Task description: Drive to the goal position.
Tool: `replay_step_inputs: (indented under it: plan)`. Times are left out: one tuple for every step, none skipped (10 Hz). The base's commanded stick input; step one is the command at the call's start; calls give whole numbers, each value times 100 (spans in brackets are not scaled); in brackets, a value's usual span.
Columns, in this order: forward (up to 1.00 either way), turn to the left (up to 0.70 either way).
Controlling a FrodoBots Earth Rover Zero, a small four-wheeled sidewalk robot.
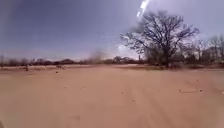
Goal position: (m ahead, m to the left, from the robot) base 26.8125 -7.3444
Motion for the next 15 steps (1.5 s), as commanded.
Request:
replay_step_inputs:
  plan:
    - [100, 0]
    - [100, 0]
    - [100, 0]
    - [100, 0]
    - [100, 0]
    - [100, 0]
    - [100, 0]
    - [100, 0]
    - [100, 0]
    - [100, 0]
    - [100, 0]
    - [100, 0]
    - [100, -27]
    - [100, -27]
    - [100, -27]
